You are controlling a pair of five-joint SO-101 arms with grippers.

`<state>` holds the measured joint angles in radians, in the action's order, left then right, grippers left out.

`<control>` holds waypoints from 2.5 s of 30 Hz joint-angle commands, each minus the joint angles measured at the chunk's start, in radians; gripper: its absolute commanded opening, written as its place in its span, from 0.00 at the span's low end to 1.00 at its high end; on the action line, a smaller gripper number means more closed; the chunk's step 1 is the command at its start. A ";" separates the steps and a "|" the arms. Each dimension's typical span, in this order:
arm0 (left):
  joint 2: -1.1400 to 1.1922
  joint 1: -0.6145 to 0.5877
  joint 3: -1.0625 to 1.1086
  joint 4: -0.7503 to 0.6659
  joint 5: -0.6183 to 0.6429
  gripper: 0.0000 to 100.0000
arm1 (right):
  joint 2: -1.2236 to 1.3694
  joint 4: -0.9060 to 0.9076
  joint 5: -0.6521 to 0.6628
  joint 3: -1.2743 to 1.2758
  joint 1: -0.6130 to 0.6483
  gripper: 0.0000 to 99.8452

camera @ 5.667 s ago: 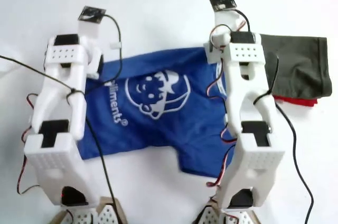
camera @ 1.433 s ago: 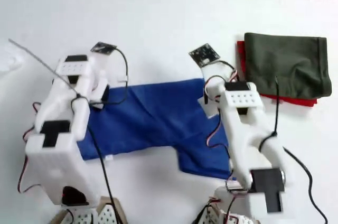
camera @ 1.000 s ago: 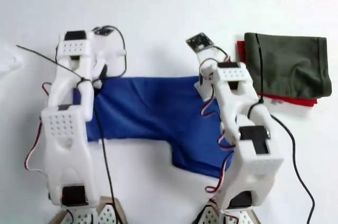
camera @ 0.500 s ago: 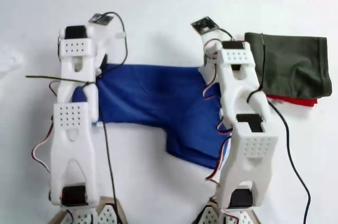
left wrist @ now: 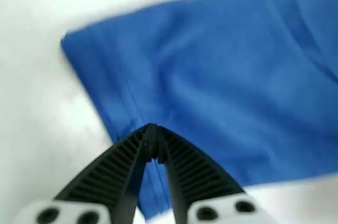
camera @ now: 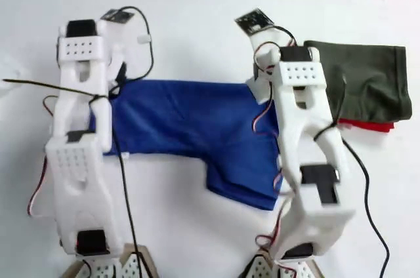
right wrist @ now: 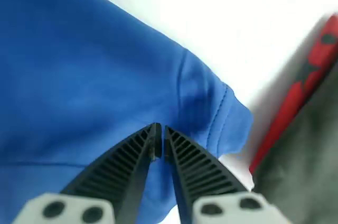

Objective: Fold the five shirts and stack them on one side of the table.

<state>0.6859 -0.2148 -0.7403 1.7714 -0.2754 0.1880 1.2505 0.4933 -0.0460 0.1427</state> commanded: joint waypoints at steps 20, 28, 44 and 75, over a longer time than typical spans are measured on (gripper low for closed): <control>-0.980 -0.028 1.320 -0.601 0.000 0.03 | -0.521 0.010 0.002 0.489 0.166 0.02; -1.000 -0.118 1.615 -0.907 0.003 0.03 | -0.522 0.004 0.094 0.689 0.229 0.02; -1.003 -0.110 1.761 -1.056 0.006 0.03 | -0.518 -0.031 0.107 0.839 0.433 0.02; -1.000 -0.110 1.758 -1.057 0.006 0.03 | -0.521 -0.260 0.157 0.888 0.222 0.02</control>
<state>-0.2992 -0.3191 1.0196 0.7265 -0.2785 -0.2862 0.9728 0.6452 0.8516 0.3744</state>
